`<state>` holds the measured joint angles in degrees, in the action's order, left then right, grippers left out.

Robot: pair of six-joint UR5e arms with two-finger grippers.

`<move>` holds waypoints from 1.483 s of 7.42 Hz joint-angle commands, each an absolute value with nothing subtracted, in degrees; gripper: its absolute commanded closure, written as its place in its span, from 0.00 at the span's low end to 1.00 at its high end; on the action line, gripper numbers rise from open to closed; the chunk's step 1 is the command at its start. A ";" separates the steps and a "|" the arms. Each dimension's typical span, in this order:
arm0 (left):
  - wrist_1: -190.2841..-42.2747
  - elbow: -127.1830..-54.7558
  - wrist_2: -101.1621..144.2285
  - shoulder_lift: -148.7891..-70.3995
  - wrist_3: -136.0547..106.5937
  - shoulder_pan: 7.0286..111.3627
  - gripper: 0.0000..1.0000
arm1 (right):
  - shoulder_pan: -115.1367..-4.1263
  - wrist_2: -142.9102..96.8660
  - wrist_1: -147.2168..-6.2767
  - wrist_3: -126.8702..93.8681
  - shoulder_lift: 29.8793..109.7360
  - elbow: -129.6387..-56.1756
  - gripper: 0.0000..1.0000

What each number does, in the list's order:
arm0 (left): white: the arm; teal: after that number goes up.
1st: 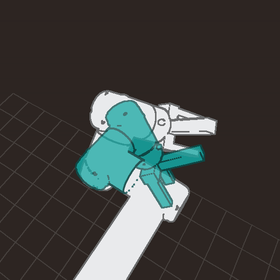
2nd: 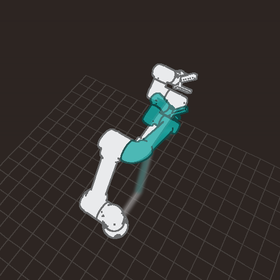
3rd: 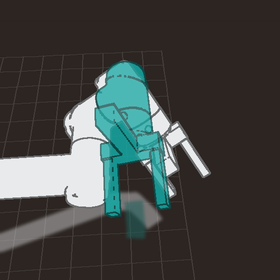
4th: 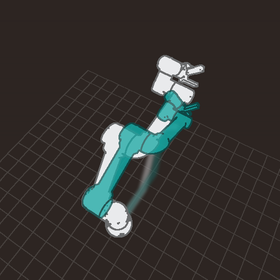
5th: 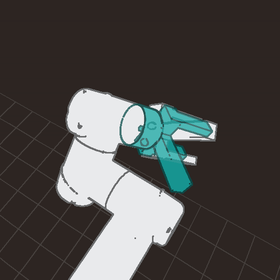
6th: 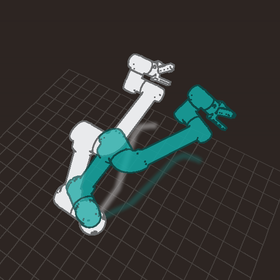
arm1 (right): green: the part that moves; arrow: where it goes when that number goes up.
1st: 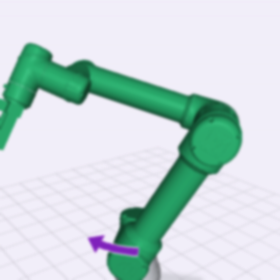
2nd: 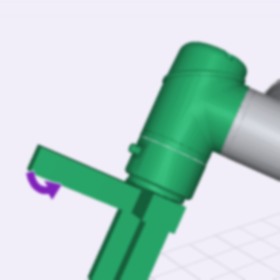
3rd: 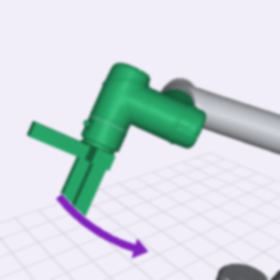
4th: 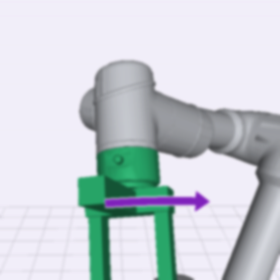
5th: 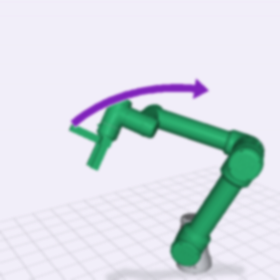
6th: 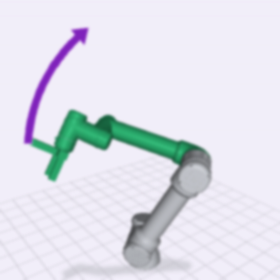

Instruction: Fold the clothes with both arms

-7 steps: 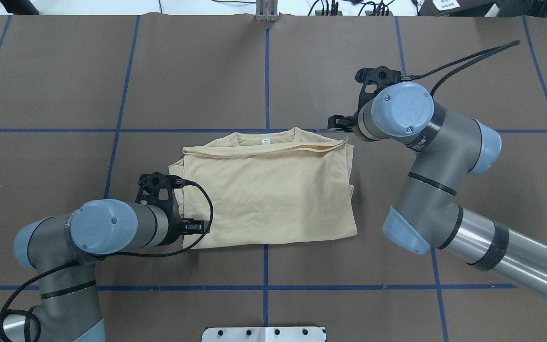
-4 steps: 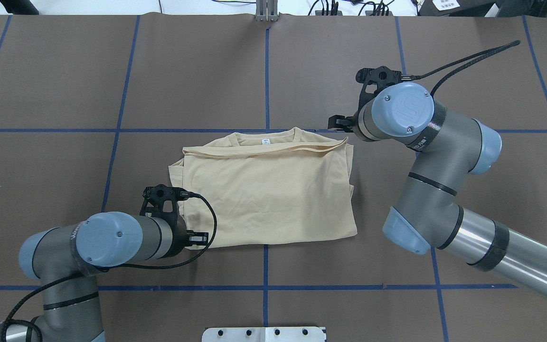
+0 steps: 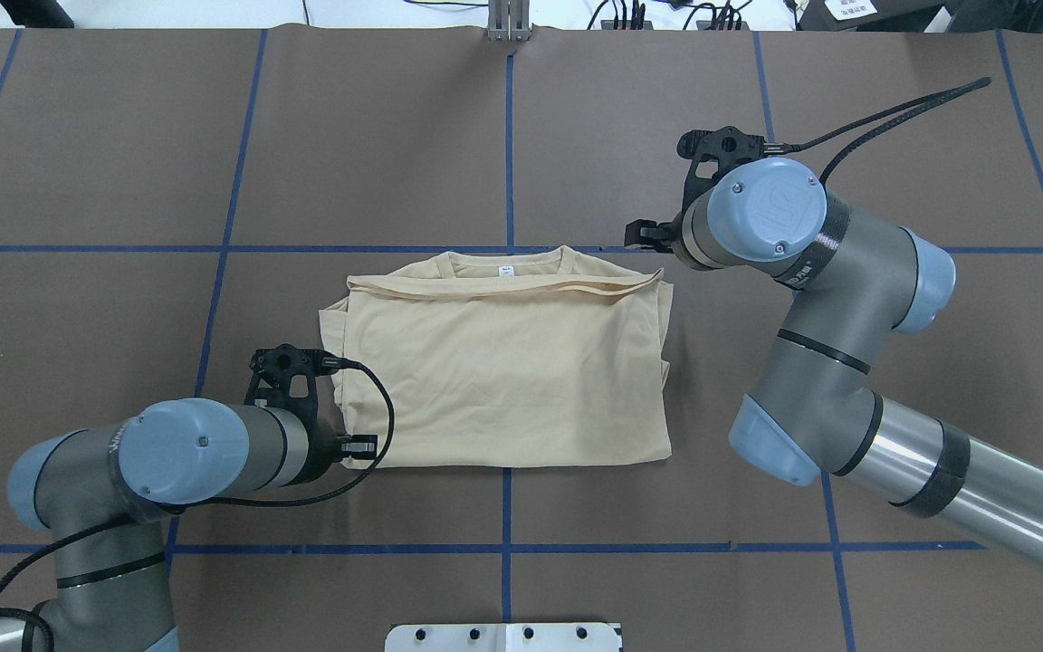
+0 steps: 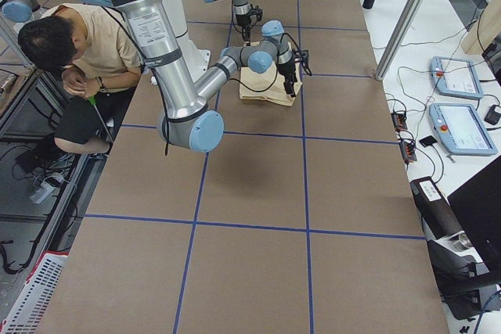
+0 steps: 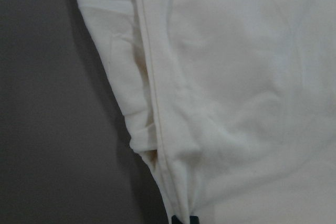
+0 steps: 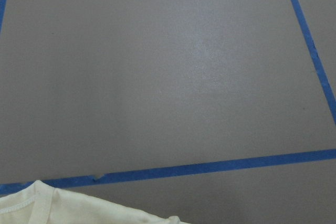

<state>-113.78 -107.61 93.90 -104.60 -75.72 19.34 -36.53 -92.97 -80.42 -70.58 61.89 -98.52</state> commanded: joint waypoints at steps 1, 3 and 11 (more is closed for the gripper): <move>-110.68 -107.49 93.87 -103.88 -71.58 24.23 1.00 | -36.56 -92.90 -80.42 -70.58 61.87 -98.53 0.00; -110.04 -102.69 93.78 -104.93 -65.08 31.60 1.00 | -36.47 -92.90 -80.42 -70.66 61.87 -98.53 0.00; -125.59 -52.91 91.93 -141.95 -47.58 48.59 1.00 | -36.39 -92.90 -80.42 -70.58 61.70 -98.17 0.00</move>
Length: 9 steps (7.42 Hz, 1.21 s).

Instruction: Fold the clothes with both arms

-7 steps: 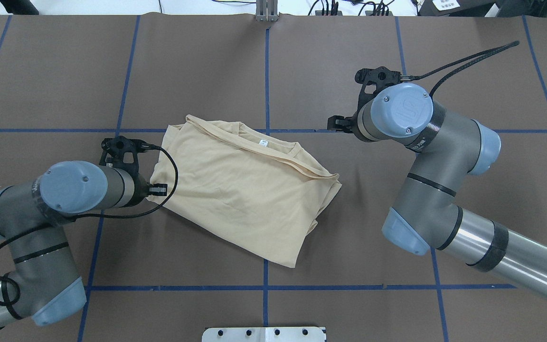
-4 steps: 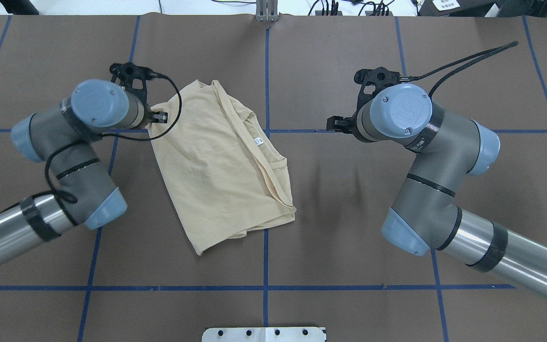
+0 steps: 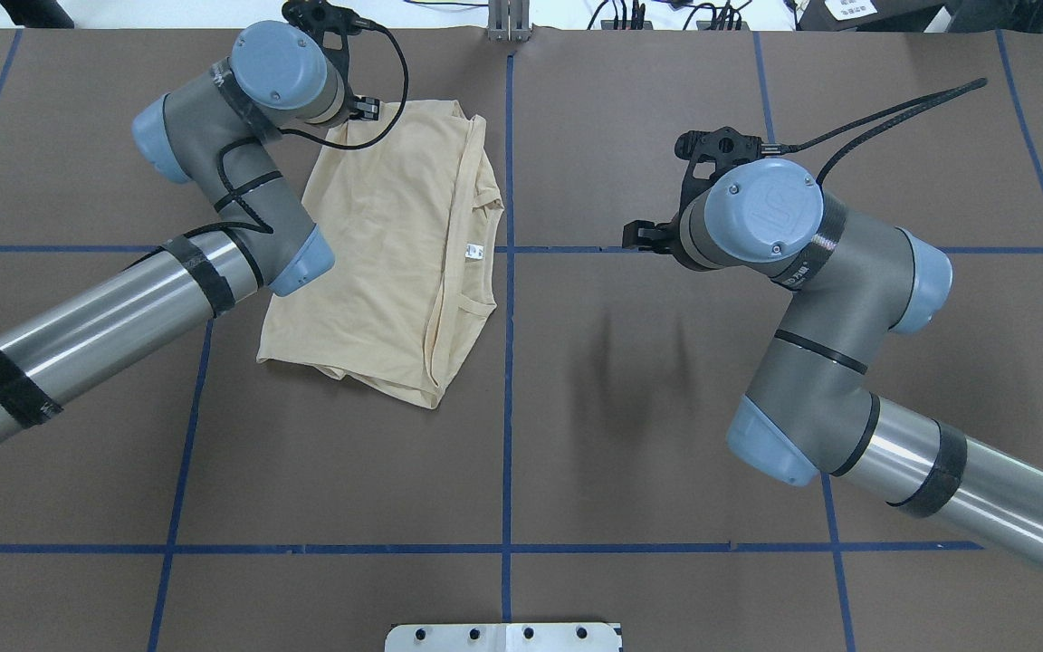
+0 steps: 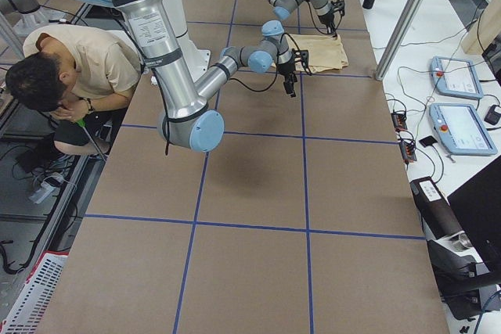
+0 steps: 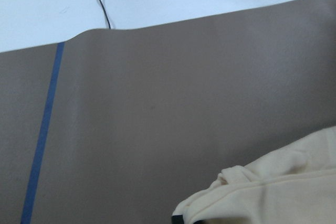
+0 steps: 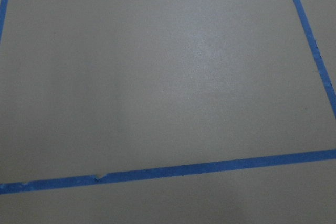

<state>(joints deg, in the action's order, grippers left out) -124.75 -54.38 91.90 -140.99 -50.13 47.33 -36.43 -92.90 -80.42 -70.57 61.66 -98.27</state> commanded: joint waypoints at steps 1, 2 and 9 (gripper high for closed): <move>-126.03 -53.08 91.93 -140.99 -43.63 49.30 0.01 | -36.30 -92.81 -80.42 -70.84 61.53 -98.09 0.00; -127.86 -53.52 92.46 -140.19 -40.98 50.18 0.00 | -35.95 -92.81 -80.51 -71.71 60.74 -98.09 0.00; -128.84 -66.27 98.53 -129.73 -37.71 51.94 0.00 | -25.77 -84.74 -82.88 -97.21 36.21 -74.88 0.30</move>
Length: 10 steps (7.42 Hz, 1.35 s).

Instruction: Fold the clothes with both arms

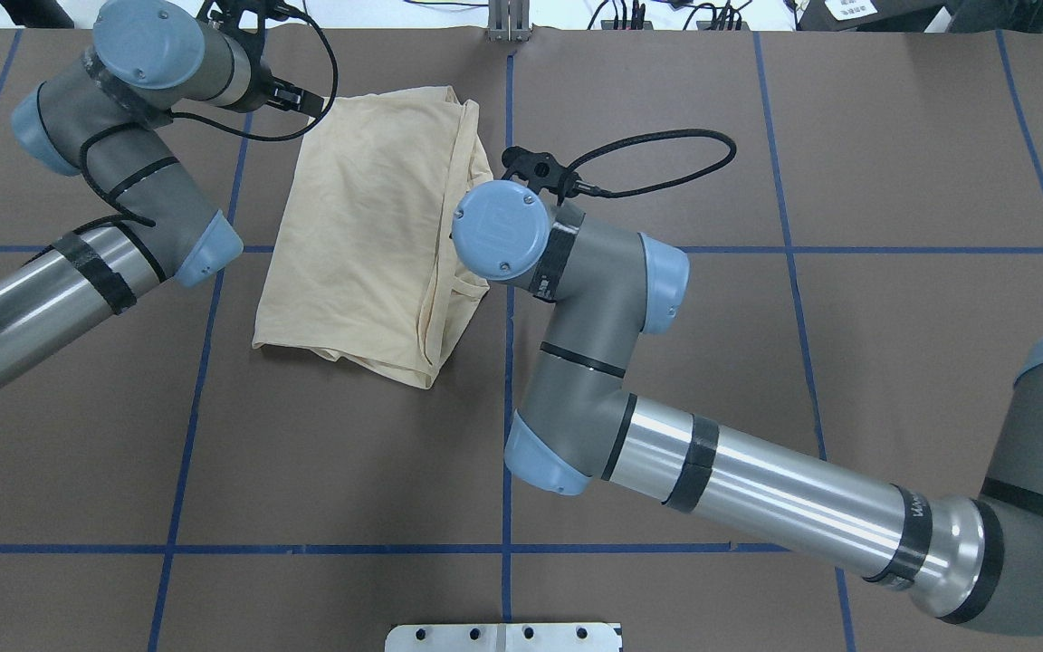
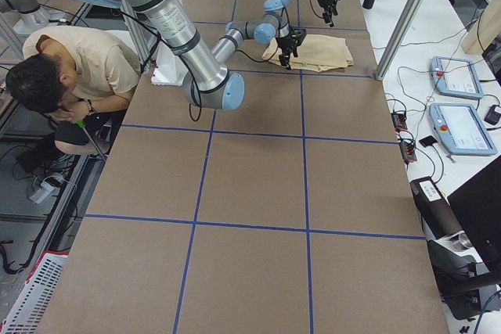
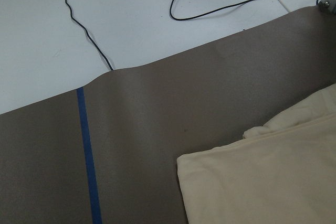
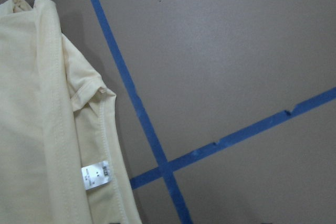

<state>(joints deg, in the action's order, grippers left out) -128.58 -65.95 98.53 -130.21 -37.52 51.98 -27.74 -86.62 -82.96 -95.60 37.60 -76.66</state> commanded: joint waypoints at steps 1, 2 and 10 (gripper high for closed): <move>-128.85 -66.62 98.53 -129.29 -37.71 51.94 0.00 | -24.97 -84.64 -82.88 -96.08 36.12 -74.62 0.51; -128.85 -66.88 98.53 -129.20 -37.71 51.94 0.00 | -24.44 -84.64 -82.88 -93.89 36.30 -74.45 0.63; -128.85 -69.26 98.44 -126.83 -38.58 51.77 0.00 | -24.43 -81.56 -77.34 -91.05 33.57 -67.06 0.62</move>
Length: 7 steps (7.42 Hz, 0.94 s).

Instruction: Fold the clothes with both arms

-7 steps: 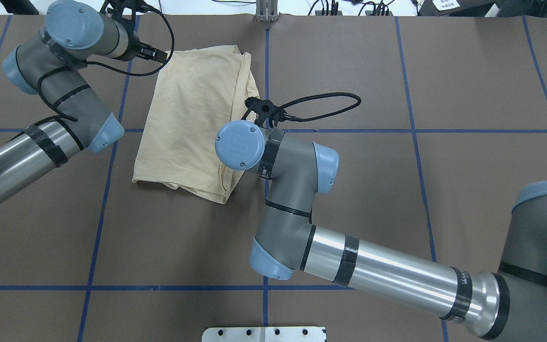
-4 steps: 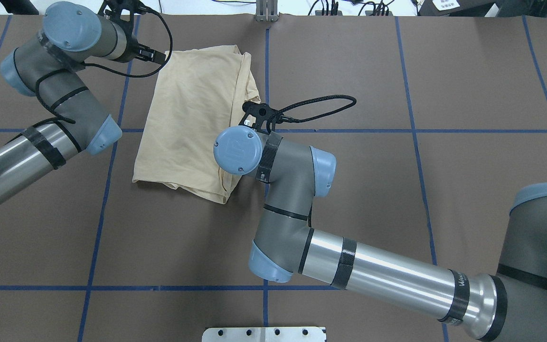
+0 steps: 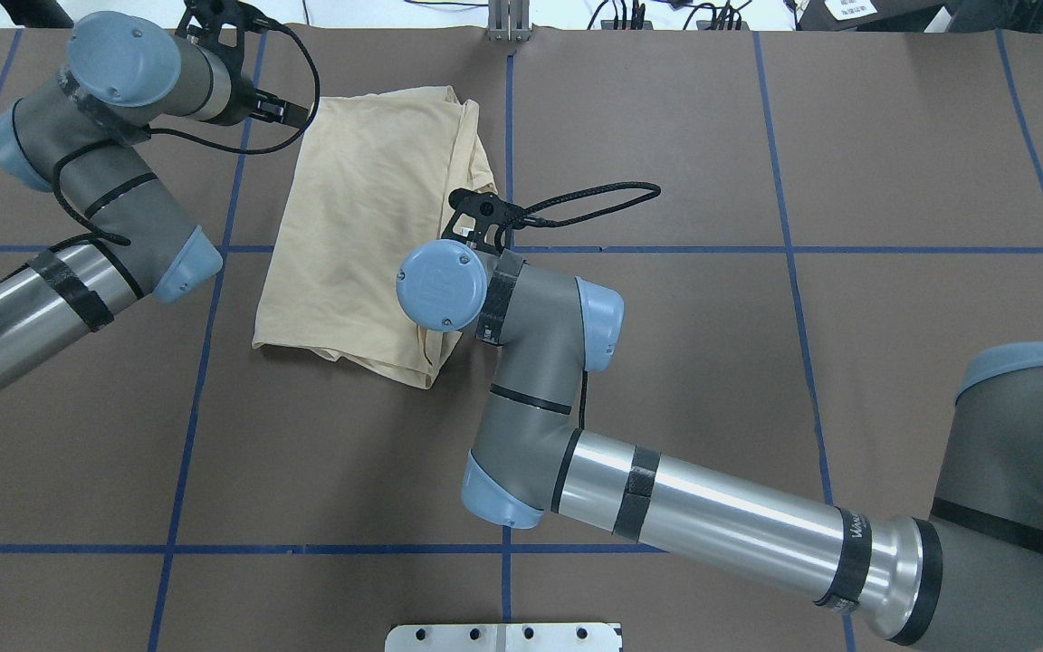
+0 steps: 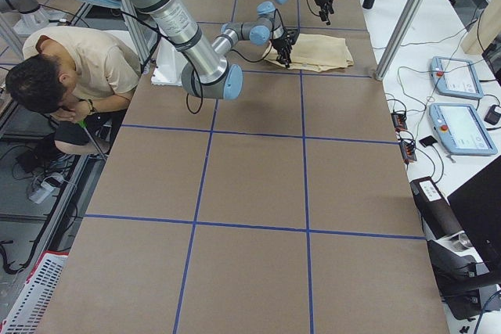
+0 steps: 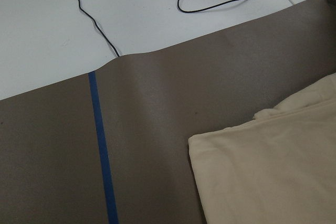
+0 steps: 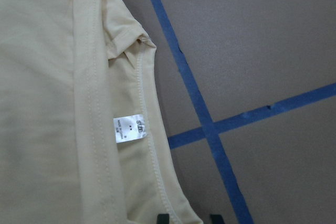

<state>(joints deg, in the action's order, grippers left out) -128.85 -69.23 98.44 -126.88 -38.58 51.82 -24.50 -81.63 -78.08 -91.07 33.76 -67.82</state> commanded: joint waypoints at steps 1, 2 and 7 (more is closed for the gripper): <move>-128.85 -69.26 98.44 -126.83 -38.58 51.77 0.00 | -24.43 -81.56 -77.34 -91.14 33.57 -66.80 0.62; -128.85 -69.26 98.44 -126.83 -38.58 51.77 0.00 | -24.43 -81.56 -77.34 -91.14 33.57 -66.54 0.62; -128.85 -69.26 98.52 -126.91 -38.58 51.68 0.00 | -24.35 -81.56 -77.43 -92.11 32.08 -65.83 1.00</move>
